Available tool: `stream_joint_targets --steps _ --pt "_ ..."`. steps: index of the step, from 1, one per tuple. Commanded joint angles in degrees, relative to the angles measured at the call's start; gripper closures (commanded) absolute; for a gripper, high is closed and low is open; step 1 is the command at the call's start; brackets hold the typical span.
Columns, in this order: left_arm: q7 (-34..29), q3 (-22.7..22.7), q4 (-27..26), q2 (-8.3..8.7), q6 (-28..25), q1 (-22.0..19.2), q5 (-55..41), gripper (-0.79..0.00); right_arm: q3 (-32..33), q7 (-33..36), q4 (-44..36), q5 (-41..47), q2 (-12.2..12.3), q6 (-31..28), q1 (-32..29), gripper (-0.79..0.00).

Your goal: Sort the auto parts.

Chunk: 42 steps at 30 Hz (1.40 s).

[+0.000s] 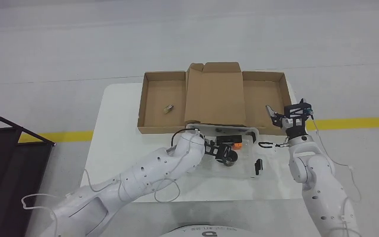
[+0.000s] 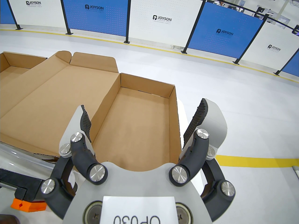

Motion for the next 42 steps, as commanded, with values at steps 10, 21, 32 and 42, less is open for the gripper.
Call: stream_joint_targets --steps 10,21,32,42 --pt "-3.3 8.1 1.5 1.74 3.3 -5.3 -8.8 -0.379 0.0 0.0 0.0 0.0 0.0 0.0 0.0 -0.785" --pt "-8.2 12.9 -0.8 1.80 8.2 -11.9 -19.2 -0.376 0.0 0.0 0.0 0.0 0.0 0.0 0.0 -0.785" --pt "-10.6 13.5 -1.1 3.43 10.6 -12.8 -30.3 -0.369 0.0 0.0 0.0 0.0 0.0 0.0 0.0 -0.785" --pt "-10.9 13.5 1.8 2.36 10.9 -12.0 -28.0 -0.351 0.0 0.0 0.0 0.0 0.0 0.0 0.0 -0.785"
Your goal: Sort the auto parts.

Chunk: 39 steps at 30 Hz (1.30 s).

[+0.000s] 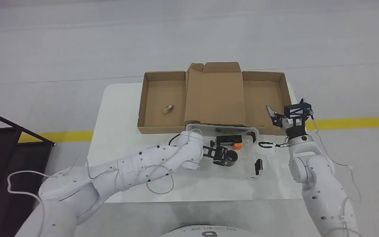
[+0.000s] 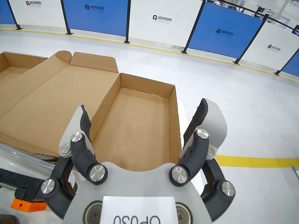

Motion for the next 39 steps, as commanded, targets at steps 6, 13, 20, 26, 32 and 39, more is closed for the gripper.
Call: stream_joint_targets --steps 6,13,20,26,32,39 --pt "0.8 0.0 2.8 -1.29 -0.8 0.2 0.8 -0.305 0.0 0.0 0.0 0.0 0.0 0.0 0.0 -0.785" --pt "1.1 0.0 4.7 -2.39 -1.1 -0.4 0.2 -0.102 0.0 0.0 0.0 0.0 0.0 0.0 0.0 -0.785" --pt "0.6 0.0 4.2 -2.85 -0.5 -1.4 -0.1 0.000 0.0 0.0 0.0 0.0 0.0 0.0 0.0 -0.785" --pt "-2.4 -0.7 -2.8 -1.62 2.4 -2.4 0.2 0.000 0.0 0.0 0.0 0.0 0.0 0.0 0.0 -0.785" --pt "-5.2 -5.9 -13.8 1.97 8.4 -0.6 7.0 0.000 0.0 0.0 0.0 0.0 0.0 0.0 0.0 -0.785" --pt "-2.0 -20.5 -24.1 9.33 15.2 8.2 17.4 0.000 0.0 0.0 0.0 0.0 0.0 0.0 0.0 -0.785"
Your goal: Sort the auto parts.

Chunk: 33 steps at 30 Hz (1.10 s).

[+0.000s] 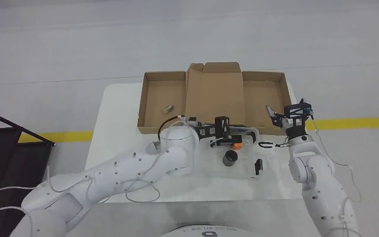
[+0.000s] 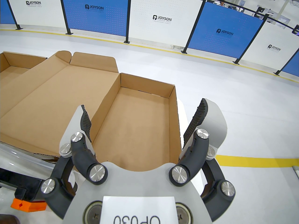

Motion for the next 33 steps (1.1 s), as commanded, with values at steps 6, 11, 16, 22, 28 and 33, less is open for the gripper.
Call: stream_joint_targets --steps 6,11,16,22,28,33 --pt "10.9 -18.3 1.4 6.17 1.0 12.1 3.7 0.000 0.0 0.0 0.0 0.0 0.0 0.0 0.0 -0.785" --pt "18.8 -24.6 7.1 7.65 -0.7 16.2 3.7 0.000 0.0 0.0 0.0 0.0 0.0 0.0 0.0 -0.785" --pt "24.6 -25.6 11.1 7.49 -2.0 16.3 3.1 -0.114 0.0 0.0 0.0 0.0 0.0 0.0 0.0 -0.785" --pt "28.8 -27.0 14.8 7.32 -4.0 15.5 1.2 -0.785 0.0 0.0 0.0 0.0 0.0 0.0 0.0 -0.785" --pt "28.8 -27.0 14.8 7.32 -4.0 15.5 1.2 -0.785 0.0 0.0 0.0 0.0 0.0 0.0 0.0 -0.785" --pt "28.8 -27.0 14.8 7.32 -4.0 15.5 1.2 -0.785 0.0 0.0 0.0 0.0 0.0 0.0 0.0 -0.785"
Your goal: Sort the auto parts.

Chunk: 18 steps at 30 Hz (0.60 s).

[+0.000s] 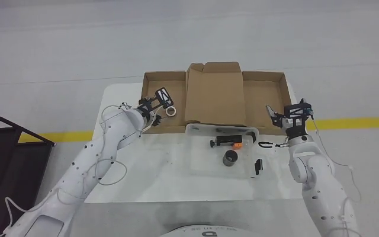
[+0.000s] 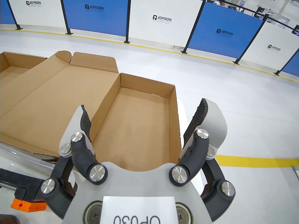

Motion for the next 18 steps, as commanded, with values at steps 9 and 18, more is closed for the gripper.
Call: stream_joint_targets --steps 9,18 --pt "0.0 0.0 0.0 0.00 0.0 0.0 0.0 -0.785 0.0 0.0 0.0 0.0 0.0 0.0 0.0 -0.785" --pt "0.0 0.0 0.0 0.00 0.0 0.0 0.0 -0.785 -1.7 0.8 -2.3 -1.5 0.4 -10.9 -1.3 -0.785"
